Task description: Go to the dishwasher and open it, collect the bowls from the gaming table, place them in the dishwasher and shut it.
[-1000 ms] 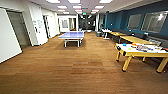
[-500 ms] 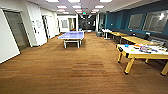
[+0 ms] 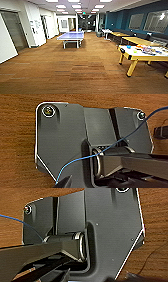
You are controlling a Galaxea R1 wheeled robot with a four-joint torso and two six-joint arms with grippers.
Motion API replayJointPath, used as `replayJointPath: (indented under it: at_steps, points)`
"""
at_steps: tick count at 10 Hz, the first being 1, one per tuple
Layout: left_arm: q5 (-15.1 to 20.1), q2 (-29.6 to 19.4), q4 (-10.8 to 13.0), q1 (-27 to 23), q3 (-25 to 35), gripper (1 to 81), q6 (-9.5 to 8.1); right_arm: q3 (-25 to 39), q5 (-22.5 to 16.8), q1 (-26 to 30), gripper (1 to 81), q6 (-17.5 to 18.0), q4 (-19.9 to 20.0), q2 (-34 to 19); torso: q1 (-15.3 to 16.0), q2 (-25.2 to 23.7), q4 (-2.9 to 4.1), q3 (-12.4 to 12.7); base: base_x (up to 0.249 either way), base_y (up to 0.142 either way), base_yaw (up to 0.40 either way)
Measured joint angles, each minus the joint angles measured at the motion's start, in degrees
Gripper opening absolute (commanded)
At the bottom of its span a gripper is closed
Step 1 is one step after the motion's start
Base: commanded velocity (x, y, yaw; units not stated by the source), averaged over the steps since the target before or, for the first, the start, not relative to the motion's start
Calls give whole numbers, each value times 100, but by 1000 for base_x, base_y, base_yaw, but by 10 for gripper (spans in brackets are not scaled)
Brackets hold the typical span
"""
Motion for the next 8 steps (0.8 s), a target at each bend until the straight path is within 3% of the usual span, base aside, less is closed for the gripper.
replayJointPath:
  at_steps: [8]
  points:
    - [-2, -2, -9, 12, -4, 811, 0, 9, 2, 0, 811, -2, 0, 17, 0, 0, 0, 0, 268, 0, 0]
